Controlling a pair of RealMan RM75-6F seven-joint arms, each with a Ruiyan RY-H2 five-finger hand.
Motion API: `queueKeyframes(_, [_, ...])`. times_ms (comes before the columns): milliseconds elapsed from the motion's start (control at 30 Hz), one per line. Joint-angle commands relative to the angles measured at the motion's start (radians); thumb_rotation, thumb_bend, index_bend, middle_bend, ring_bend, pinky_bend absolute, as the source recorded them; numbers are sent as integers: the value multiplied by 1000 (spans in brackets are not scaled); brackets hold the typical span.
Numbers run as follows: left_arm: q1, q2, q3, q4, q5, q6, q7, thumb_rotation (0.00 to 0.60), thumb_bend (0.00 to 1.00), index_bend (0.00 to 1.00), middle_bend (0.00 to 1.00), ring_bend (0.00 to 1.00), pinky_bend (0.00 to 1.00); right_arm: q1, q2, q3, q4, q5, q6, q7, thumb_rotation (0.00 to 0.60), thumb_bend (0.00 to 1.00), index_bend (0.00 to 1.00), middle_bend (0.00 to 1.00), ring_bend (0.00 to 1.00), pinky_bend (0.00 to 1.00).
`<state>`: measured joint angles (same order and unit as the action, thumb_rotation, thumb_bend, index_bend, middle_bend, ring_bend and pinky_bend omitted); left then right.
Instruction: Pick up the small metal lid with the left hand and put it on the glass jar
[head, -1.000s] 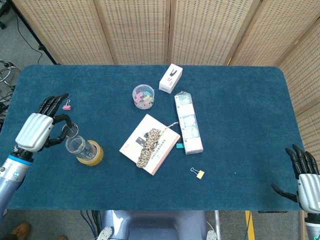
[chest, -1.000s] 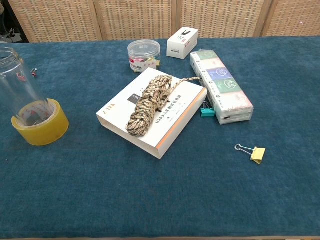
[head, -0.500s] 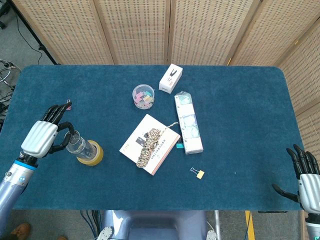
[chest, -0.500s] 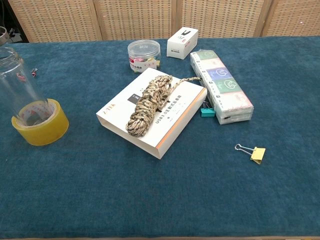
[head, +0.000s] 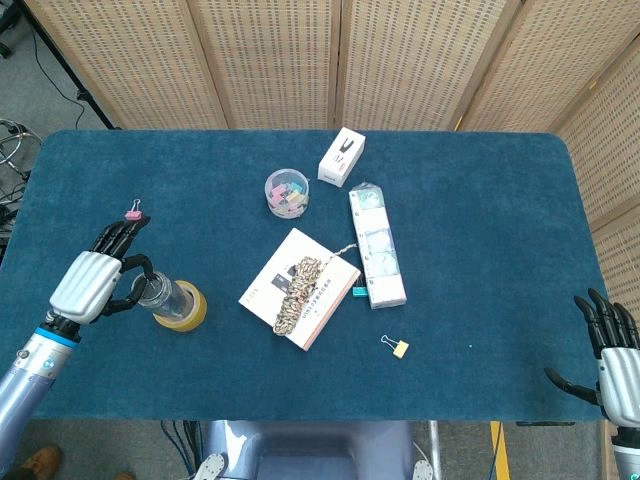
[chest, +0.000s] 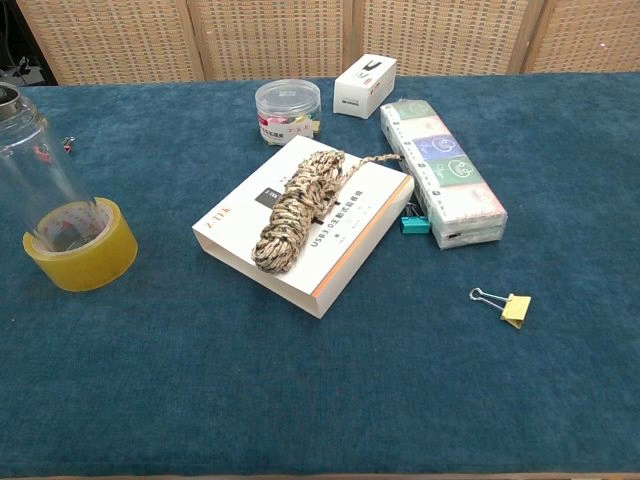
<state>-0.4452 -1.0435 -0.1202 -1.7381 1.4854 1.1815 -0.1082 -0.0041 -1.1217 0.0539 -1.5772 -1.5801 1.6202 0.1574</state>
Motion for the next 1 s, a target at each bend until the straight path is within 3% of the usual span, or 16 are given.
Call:
queueKeyframes(33, [-1,-5,2,3,-4,-2,3,600,503,592,0,0,0,0,0,1,0,3,0,0,600,0,0,0,0,0])
queueKeyframes(500, [0,-14,7,18,-11,4,0,600,503,573,0,0,0,-1,2,3,-1,4,-1,3,600,0,0,0,0,0])
queueKeyframes(733, [-1,-16,14,25,-23,-8,12,600,497,368,0,0,0,-2,2,4,-1,4,1,3,600,0,0,0,0,0])
queueKeyframes(1000, [5,-5,17,23,-18,2,-7,600,497,201,0,0,0,-3,2,4,-1,2,2,2,600,0,0,0,0,0])
